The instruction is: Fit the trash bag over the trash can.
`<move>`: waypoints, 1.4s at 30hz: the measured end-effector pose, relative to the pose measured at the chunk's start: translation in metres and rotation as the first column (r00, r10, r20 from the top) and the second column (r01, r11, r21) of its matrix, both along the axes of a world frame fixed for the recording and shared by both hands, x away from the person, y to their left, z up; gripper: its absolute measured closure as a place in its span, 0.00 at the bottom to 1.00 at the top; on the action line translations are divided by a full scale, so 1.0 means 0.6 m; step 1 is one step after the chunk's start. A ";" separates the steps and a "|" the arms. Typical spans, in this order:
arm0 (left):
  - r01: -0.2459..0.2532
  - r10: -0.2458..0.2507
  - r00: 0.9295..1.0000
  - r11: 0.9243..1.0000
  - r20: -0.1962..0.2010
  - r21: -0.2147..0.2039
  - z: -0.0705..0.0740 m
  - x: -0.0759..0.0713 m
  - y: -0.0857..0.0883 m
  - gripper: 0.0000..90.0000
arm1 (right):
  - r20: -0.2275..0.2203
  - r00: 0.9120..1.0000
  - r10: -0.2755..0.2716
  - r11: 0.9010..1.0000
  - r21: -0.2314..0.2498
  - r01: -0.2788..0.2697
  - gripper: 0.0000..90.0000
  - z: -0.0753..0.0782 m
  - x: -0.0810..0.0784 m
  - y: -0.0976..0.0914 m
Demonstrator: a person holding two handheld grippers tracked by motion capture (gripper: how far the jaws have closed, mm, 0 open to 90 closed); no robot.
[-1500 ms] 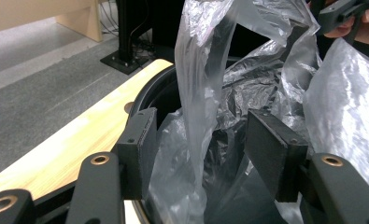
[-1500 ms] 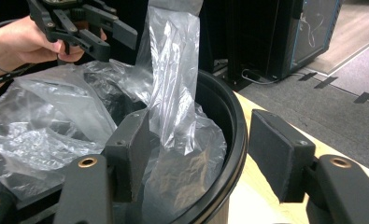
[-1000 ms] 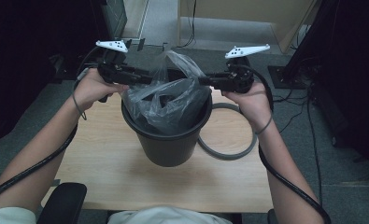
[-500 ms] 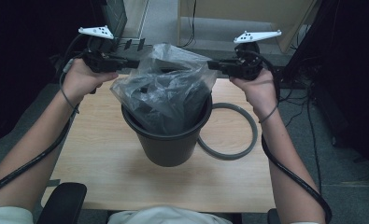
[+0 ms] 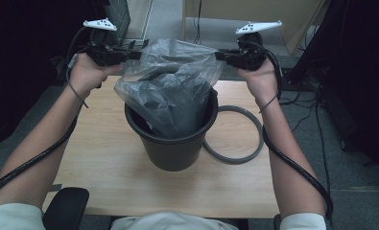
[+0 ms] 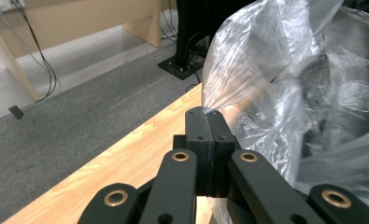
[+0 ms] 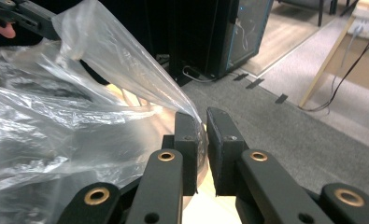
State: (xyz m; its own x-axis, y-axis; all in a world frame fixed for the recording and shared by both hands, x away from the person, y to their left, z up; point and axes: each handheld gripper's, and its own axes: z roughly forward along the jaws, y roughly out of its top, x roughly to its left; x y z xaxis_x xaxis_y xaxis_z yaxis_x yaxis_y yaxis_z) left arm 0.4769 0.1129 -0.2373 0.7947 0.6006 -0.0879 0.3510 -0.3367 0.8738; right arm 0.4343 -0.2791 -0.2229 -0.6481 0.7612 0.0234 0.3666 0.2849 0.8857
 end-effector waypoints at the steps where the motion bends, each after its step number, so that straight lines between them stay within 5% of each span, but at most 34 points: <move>1: -0.003 0.003 1.000 1.000 -0.017 -0.007 -0.013 0.007 -0.001 1.00 | -0.015 1.000 -0.008 1.000 0.009 0.008 0.92 -0.017 0.009 -0.002; 16: -0.012 0.001 0.990 0.997 -0.139 -0.075 -0.085 0.024 0.007 1.00 | -0.158 0.987 0.011 0.996 0.090 0.003 0.91 -0.129 0.026 -0.011; 23: -0.017 -0.002 0.980 0.996 -0.199 -0.091 -0.124 0.022 0.017 1.00 | -0.207 0.978 0.038 0.997 0.067 -0.025 0.90 -0.167 0.025 0.001; 34: -0.029 0.004 0.970 0.994 -0.242 -0.103 -0.155 0.019 0.034 1.00 | -0.240 0.970 0.042 0.999 0.025 -0.038 0.89 -0.188 0.024 0.008; 37: -0.022 -0.002 0.970 0.995 -0.244 -0.096 -0.157 0.018 0.033 1.00 | -0.245 0.969 0.032 0.997 -0.055 -0.047 0.90 -0.193 0.022 0.014; 42: -0.018 -0.007 0.970 0.995 -0.245 -0.102 -0.154 0.018 0.033 0.99 | -0.217 0.976 0.022 0.999 -0.040 -0.031 0.77 -0.189 0.022 0.007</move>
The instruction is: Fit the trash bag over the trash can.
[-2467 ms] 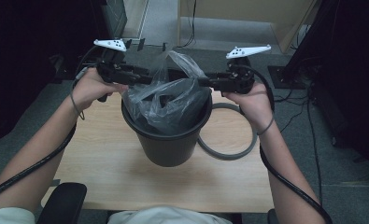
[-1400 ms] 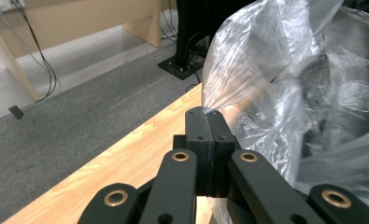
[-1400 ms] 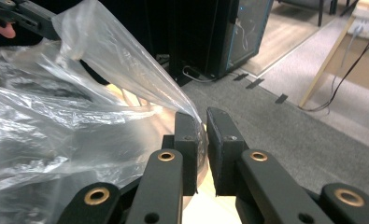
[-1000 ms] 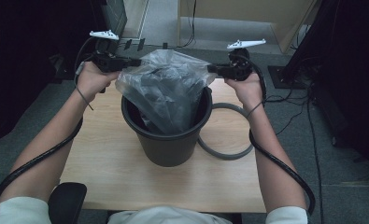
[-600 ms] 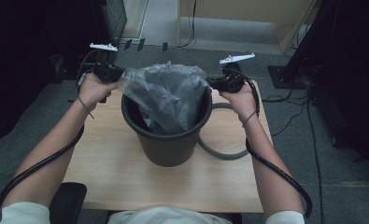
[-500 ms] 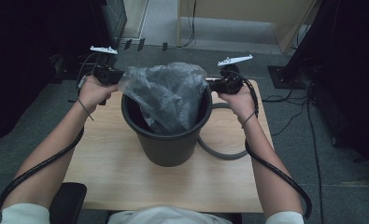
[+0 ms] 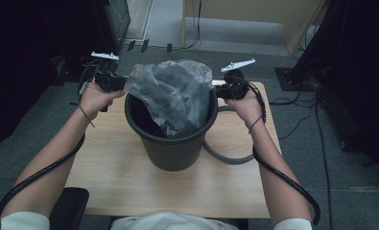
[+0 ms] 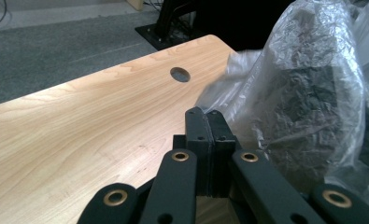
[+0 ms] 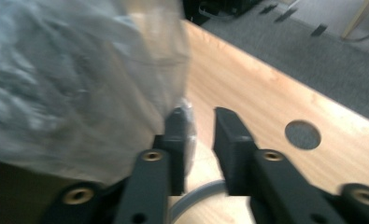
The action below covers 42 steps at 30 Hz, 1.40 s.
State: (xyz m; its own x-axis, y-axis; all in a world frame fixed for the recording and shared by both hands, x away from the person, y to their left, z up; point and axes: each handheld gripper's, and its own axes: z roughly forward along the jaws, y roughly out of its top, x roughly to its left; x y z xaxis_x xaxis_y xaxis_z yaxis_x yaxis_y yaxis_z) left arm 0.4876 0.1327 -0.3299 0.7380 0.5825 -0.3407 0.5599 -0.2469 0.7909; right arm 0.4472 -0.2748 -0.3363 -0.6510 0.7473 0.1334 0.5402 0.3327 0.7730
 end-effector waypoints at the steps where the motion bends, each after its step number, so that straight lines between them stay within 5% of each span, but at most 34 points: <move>1: -0.004 0.004 1.000 1.000 0.007 -0.009 0.003 0.000 0.001 0.95 | 0.009 1.000 -0.005 1.000 0.016 0.004 0.75 0.003 0.000 -0.003; 7: -0.017 0.019 0.998 0.999 0.058 -0.039 0.043 -0.001 0.018 0.84 | 0.062 0.997 -0.037 0.996 0.088 0.031 0.47 0.034 -0.007 -0.035; 8: -0.017 0.019 0.998 0.999 0.058 -0.039 0.043 -0.001 0.018 0.83 | 0.062 0.997 -0.037 0.996 0.088 0.031 0.47 0.034 -0.007 -0.035; 9: -0.015 0.018 0.997 0.999 0.073 -0.043 0.055 -0.004 0.023 0.81 | 0.065 0.997 -0.042 0.989 0.147 0.032 0.44 0.045 -0.010 -0.048; 13: 0.006 -0.001 0.997 0.998 0.083 -0.059 0.077 -0.014 0.030 0.74 | 0.079 0.996 -0.053 0.970 0.240 0.032 0.42 0.071 -0.021 -0.067; 17: 0.035 -0.031 0.996 0.998 0.084 -0.047 0.094 -0.027 0.028 0.68 | 0.091 0.996 -0.022 0.959 0.283 -0.005 0.44 0.095 -0.035 -0.067; 23: 0.071 -0.067 0.994 0.996 0.085 -0.048 0.115 -0.040 0.021 0.63 | 0.124 0.992 0.021 0.962 0.269 -0.054 0.45 0.126 -0.049 -0.042; 27: 0.086 -0.081 0.994 0.994 0.079 -0.062 0.125 -0.041 0.016 0.62 | 0.139 0.989 0.047 0.955 0.285 -0.085 0.50 0.141 -0.047 -0.025; 28: 0.097 -0.091 0.992 0.993 0.090 -0.070 0.136 -0.046 0.018 0.61 | 0.141 0.985 0.099 0.942 0.306 -0.138 0.49 0.149 -0.049 -0.010; 32: 0.118 -0.110 0.988 0.991 0.109 -0.066 0.151 -0.059 0.030 0.57 | 0.153 0.972 0.176 0.943 0.259 -0.211 0.41 0.159 -0.060 0.012; 42: 0.186 -0.178 0.973 0.981 0.145 -0.048 0.164 -0.097 0.042 0.49 | 0.155 0.967 0.200 0.940 0.248 -0.234 0.29 0.159 -0.060 0.018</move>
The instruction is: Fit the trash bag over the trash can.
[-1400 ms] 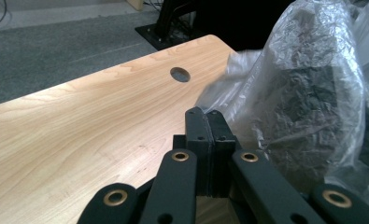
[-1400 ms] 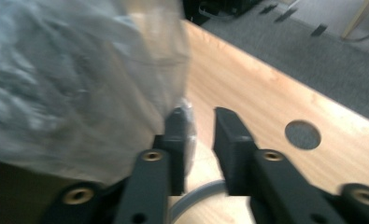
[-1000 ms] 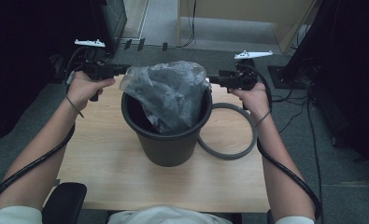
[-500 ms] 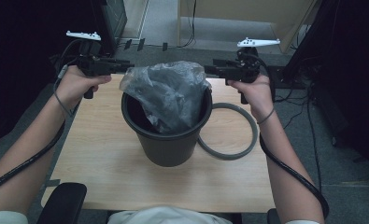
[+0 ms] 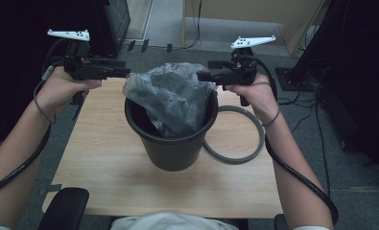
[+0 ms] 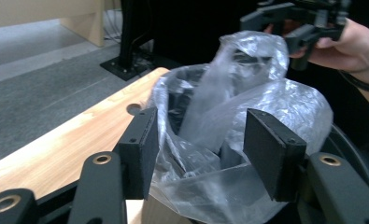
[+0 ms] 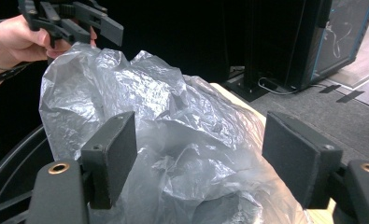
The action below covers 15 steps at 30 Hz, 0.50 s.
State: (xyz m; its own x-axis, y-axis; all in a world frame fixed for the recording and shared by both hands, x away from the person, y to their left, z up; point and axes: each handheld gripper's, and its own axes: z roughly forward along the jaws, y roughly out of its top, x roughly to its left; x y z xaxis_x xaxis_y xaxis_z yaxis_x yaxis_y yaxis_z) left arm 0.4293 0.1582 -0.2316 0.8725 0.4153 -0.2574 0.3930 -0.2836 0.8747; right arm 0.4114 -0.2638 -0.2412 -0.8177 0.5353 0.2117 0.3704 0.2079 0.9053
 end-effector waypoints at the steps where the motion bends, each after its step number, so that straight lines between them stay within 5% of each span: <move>1: 0.000 0.000 1.000 1.000 0.009 0.011 0.000 -0.003 0.000 0.49 | -0.003 1.000 0.000 1.000 -0.005 0.000 0.29 0.001 0.000 0.000; 3: -0.008 0.007 1.000 0.999 0.024 0.035 0.001 -0.005 0.005 0.49 | -0.007 1.000 0.005 1.000 -0.014 -0.005 0.29 0.001 0.001 0.002; 6: -0.026 0.026 1.000 1.000 -0.005 0.001 -0.001 -0.001 0.018 0.49 | -0.012 1.000 0.008 1.000 -0.030 -0.008 0.29 -0.003 0.003 0.003; 12: 0.046 -0.047 0.999 0.998 -0.021 -0.036 -0.009 -0.010 0.011 0.45 | -0.030 1.000 0.003 0.999 -0.034 -0.004 0.29 -0.011 0.009 0.007; 15: 0.067 -0.067 0.997 0.997 -0.023 -0.026 -0.019 -0.016 -0.005 0.44 | -0.025 1.000 0.002 0.997 -0.075 -0.003 0.40 -0.017 0.010 0.014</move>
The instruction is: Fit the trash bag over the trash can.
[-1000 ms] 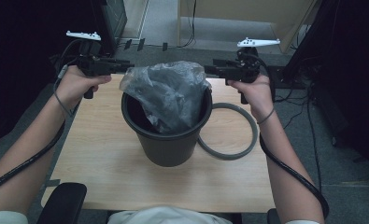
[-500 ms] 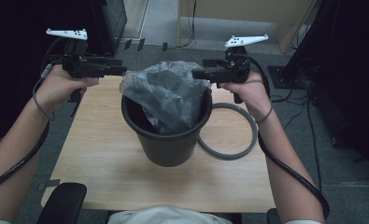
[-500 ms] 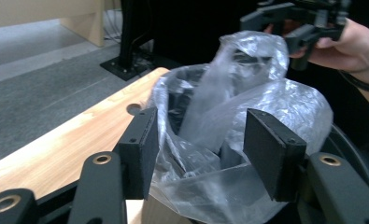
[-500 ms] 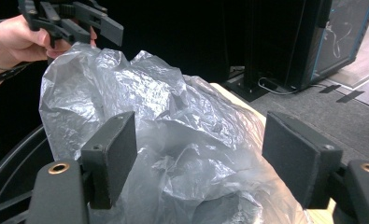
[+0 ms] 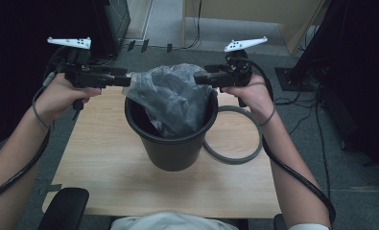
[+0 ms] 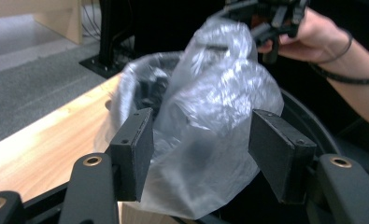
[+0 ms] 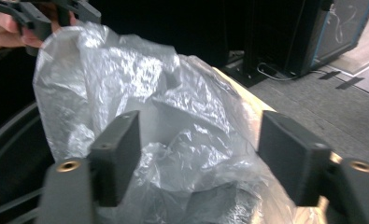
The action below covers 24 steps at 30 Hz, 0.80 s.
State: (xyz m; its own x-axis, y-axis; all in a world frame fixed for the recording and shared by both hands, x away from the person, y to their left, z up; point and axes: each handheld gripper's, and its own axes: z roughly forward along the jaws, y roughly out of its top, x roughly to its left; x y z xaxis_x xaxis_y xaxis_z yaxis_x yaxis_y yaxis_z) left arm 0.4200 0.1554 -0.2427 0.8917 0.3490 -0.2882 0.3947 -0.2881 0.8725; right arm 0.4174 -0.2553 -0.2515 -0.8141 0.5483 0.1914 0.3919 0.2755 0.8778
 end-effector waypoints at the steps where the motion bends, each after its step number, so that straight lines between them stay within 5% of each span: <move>1: 0.006 -0.006 1.000 1.000 0.001 0.011 -0.005 0.000 -0.006 0.44 | 0.000 1.000 0.000 1.000 0.000 0.000 0.40 0.000 0.000 0.000; 2: 0.012 -0.012 1.000 0.999 0.001 0.035 -0.016 -0.001 -0.017 0.47 | 0.007 1.000 0.001 1.000 -0.021 0.000 0.57 -0.001 -0.001 0.003; 5: 0.008 -0.009 1.000 0.998 0.010 0.063 -0.025 -0.001 -0.025 0.55 | 0.013 1.000 0.004 0.999 -0.043 -0.004 0.71 -0.001 -0.004 0.007; 6: 0.005 -0.007 1.000 0.997 0.020 0.081 -0.030 -0.003 -0.029 0.70 | 0.022 1.000 0.009 0.998 -0.066 -0.007 0.82 0.000 -0.008 0.009; 9: -0.003 -0.001 0.999 0.996 0.037 0.089 -0.030 -0.006 -0.028 0.88 | 0.017 1.000 0.011 0.997 -0.080 -0.009 0.94 0.004 -0.014 0.006; 12: -0.009 0.005 0.999 0.996 0.040 0.089 -0.025 -0.009 -0.021 1.00 | 0.013 1.000 0.001 0.997 -0.081 0.000 0.98 0.007 -0.019 -0.004; 24: -0.053 0.051 0.998 0.997 0.036 0.057 -0.024 -0.023 0.037 1.00 | -0.009 0.997 -0.074 0.997 -0.032 0.074 1.00 -0.001 -0.053 -0.090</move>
State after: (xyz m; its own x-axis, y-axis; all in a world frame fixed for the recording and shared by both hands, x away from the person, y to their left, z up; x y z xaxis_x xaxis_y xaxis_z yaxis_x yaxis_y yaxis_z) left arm 0.4061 0.1777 -0.2571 0.8810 0.4103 -0.2357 0.3806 -0.3186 0.8681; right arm 0.3855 -0.3092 -0.2524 -0.7693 0.6128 0.1807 0.4209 0.2733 0.8650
